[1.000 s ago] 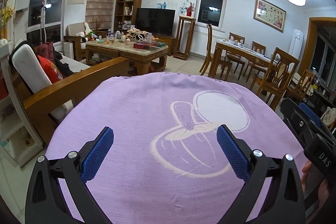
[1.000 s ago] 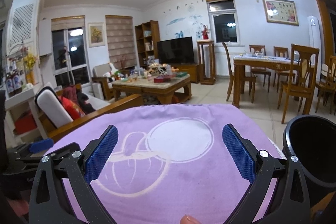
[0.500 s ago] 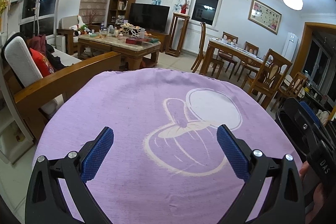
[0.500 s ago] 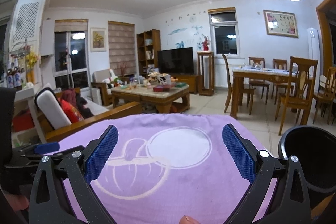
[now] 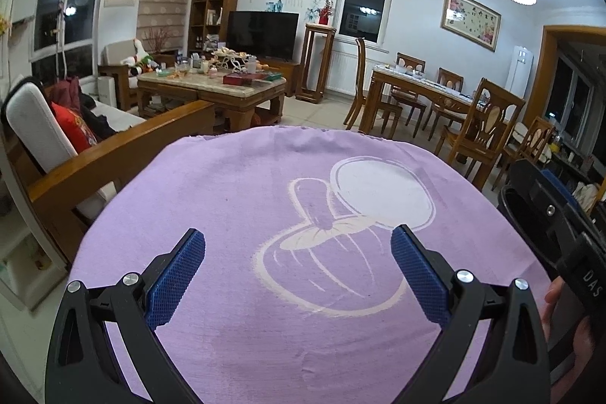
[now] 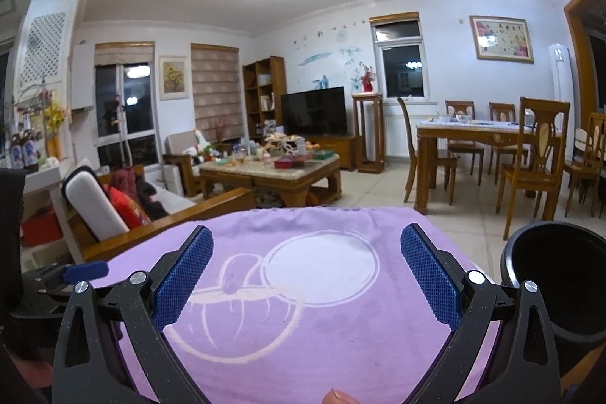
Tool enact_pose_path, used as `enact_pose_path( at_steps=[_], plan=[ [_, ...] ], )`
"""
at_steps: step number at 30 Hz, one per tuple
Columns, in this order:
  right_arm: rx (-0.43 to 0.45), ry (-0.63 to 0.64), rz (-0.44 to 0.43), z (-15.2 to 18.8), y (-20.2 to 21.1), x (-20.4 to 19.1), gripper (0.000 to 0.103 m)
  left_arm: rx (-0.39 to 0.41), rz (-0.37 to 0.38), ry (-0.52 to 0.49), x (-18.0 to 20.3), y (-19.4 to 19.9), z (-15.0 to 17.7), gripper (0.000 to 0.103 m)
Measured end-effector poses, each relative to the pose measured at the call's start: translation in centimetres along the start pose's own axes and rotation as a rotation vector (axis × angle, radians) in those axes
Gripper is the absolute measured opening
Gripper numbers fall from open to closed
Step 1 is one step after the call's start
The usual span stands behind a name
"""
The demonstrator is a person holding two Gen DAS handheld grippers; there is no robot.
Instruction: Collect trash
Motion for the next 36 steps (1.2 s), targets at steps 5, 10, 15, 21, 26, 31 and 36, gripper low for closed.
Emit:
enact_pose_path(
  at_steps=[5, 10, 15, 21, 26, 31, 36],
  plan=[
    [-0.014, 0.022, -0.023, 0.06, -0.24, -0.5, 0.098, 0.004, -0.042, -0.001, 0.03, 0.0, -0.01, 0.098],
    [-0.02, 0.026, -0.05, 0.12, -0.3, -0.72, 0.098, 0.007, -0.072, 0.011, -0.27, 0.0, -0.08, 0.098],
    [-0.038, 0.013, -0.066, 0.23, -0.51, -0.61, 0.098, 0.013, -0.105, -0.003, -0.01, 0.13, -0.07, 0.098],
    [-0.047, -0.001, -0.085, 0.23, -0.65, -0.24, 0.098, 0.024, -0.134, -0.012, 0.15, 0.37, -0.04, 0.098],
    [-0.053, 0.006, -0.095, 0.24, -0.72, -0.42, 0.098, 0.022, -0.143, -0.016, 0.12, 0.29, -0.06, 0.098],
    [-0.052, 0.007, -0.096, 0.3, -0.71, -0.5, 0.098, 0.022, -0.142, -0.017, 0.14, 0.27, -0.05, 0.098],
    [-0.053, 0.007, -0.096, 0.32, -0.72, -0.56, 0.098, 0.023, -0.141, -0.016, 0.15, 0.3, -0.07, 0.098]
  ],
)
Point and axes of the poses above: each gripper's, at about its wrist camera, not at the fingertips, and y roughly against the way its jaws point, x to its right, z to its underside, the point moved 2 cm from there along -y, roughly the way its jaws point, and after that the axes turned 8 degrees about -x, right-handed, at the moved point
